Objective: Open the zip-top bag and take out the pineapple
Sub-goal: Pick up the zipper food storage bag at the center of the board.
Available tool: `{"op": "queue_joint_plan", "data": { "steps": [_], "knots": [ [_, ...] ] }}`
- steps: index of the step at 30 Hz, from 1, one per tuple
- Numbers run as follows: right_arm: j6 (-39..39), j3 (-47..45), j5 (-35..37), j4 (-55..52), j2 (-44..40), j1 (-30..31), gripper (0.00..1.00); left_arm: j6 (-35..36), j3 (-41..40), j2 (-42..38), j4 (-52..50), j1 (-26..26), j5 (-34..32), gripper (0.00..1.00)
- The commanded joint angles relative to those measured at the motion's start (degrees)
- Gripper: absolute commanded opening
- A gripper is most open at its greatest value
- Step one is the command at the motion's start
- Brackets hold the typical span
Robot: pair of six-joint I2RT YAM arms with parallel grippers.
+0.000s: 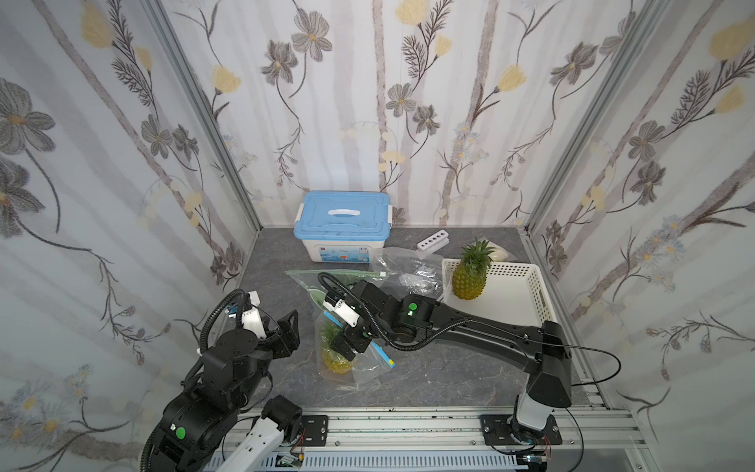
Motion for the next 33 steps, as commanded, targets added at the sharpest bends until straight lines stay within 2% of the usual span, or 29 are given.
{"op": "queue_joint_plan", "data": {
  "steps": [1,4,6,7,9,11,13,14,18,24,29,32,33],
  "knots": [
    [-1.00,2.66,-1.95,-0.48,2.89,0.19,1.00,0.83,-0.64,-1.37,-0.83,0.12,-1.38,0.73],
    [-0.42,4.07,-2.67,-0.73,5.51,0.39,1.00,0.46,-1.46,-2.39,-0.75,0.07,-1.12,0.72],
    [0.28,4.47,-2.87,-0.73,6.66,0.52,0.95,0.33,-1.92,-2.59,-0.61,0.07,-0.66,0.72],
    [0.68,4.47,-2.91,-0.72,7.06,0.52,0.85,0.26,-2.13,-2.68,-0.52,0.14,-0.44,0.72],
    [1.80,4.34,-2.97,-0.71,7.45,0.52,0.47,0.12,-2.52,-2.76,-0.29,0.12,0.06,0.72],
    [3.19,3.64,-2.48,-0.60,6.86,0.54,0.19,-0.11,-3.02,-2.98,0.22,0.07,0.45,0.72],
    [4.41,2.38,-0.71,-0.15,5.44,1.23,0.04,-0.19,-3.32,-3.25,0.64,0.08,0.73,0.72],
    [5.16,1.51,0.20,0.33,4.22,1.51,0.00,-0.24,-3.46,-3.36,0.76,0.07,0.81,0.72],
    [10.93,-2.27,4.00,0.70,-1.18,2.73,0.00,-0.76,-3.93,-3.69,1.57,0.07,1.29,0.71],
    [29.68,-9.83,14.83,-1.53,-12.05,5.26,0.00,-1.76,-5.22,-3.64,4.24,0.07,2.99,0.70],
    [51.06,-12.01,31.28,-5.30,-19.98,8.62,0.00,-3.86,-7.60,-3.25,8.32,0.07,6.17,0.66],
    [66.97,-12.73,41.66,-8.88,-21.00,11.58,0.00,-4.87,-8.57,-3.24,9.86,0.03,7.68,0.65],
    [71.64,-12.75,43.12,-9.95,-20.60,12.11,0.00,-4.91,-8.60,-3.43,10.18,0.12,8.02,0.65]
  ]
}}
